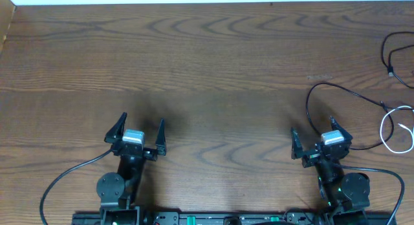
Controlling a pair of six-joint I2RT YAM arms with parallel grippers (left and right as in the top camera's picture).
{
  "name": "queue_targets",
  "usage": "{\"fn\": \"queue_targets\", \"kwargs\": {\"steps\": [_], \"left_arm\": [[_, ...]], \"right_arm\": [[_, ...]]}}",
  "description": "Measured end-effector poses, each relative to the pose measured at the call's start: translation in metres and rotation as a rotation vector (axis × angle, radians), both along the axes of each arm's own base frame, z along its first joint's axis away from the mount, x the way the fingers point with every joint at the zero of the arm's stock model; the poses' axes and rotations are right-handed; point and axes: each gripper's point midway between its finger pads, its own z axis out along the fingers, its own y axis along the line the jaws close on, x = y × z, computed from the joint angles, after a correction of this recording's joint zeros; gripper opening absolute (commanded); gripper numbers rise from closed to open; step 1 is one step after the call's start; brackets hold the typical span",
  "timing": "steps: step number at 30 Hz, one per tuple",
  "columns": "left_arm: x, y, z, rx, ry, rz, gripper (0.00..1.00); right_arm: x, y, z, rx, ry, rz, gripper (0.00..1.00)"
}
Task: Untangle cables
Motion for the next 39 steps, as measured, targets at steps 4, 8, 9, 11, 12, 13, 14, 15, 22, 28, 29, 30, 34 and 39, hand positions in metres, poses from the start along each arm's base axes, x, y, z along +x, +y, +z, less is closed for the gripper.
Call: {"fn": "queue_targets", "kwargs": {"steps": [4,8,9,11,12,13,14,15,22,28,29,30,34,39], "left_arm": [[-0.003,0.003,-0.018,0.002,0.063,0.019,0.98],[-0.005,0.007,-0.028,0.003,0.103,0.043,0.98],[-0.005,0.008,-0.028,0.003,0.106,0.050,0.98],[-0.005,0.010,-0.028,0.004,0.107,0.060,0.98],[-0.005,0.011,-0.028,0.004,0.107,0.064,0.98],[-0.005,0.011,-0.028,0.004,0.107,0.066,0.98],[-0.005,0.011,-0.028,0.004,0.106,0.068,0.98],[-0.005,0.011,-0.028,0.004,0.106,0.068,0.98],[-0.005,0.012,-0.028,0.004,0.107,0.071,0.98],[-0.005,0.012,-0.028,0.004,0.108,0.071,0.98],[-0.005,0.012,-0.028,0.004,0.108,0.071,0.98],[-0.005,0.012,-0.028,0.004,0.108,0.071,0.98],[-0.005,0.012,-0.028,0.004,0.108,0.071,0.98],[-0.005,0.012,-0.028,0.004,0.108,0.071,0.98]], "right_arm": [[0.000,0.000,0.000,0.000,0.000,0.000,0.99],[0.000,0.000,0.000,0.000,0.000,0.001,0.99],[0.000,0.000,0.000,0.000,0.000,0.001,0.99],[0.000,0.000,0.000,0.000,0.000,0.001,0.99],[0.000,0.000,0.000,0.000,0.000,0.000,0.99],[0.000,0.000,0.000,0.000,0.000,0.000,0.99],[0.000,0.000,0.000,0.000,0.000,0.000,0.99],[0.000,0.000,0.000,0.000,0.000,0.000,0.99],[0.000,0.000,0.000,0.000,0.000,0.000,0.99],[0.000,0.000,0.000,0.000,0.000,0.000,0.99],[0.000,0.000,0.000,0.000,0.000,0.000,0.99],[0.000,0.000,0.000,0.000,0.000,0.000,0.99],[0.000,0.000,0.000,0.000,0.000,0.000,0.99],[0.000,0.000,0.000,0.000,0.000,0.000,0.99]]}}
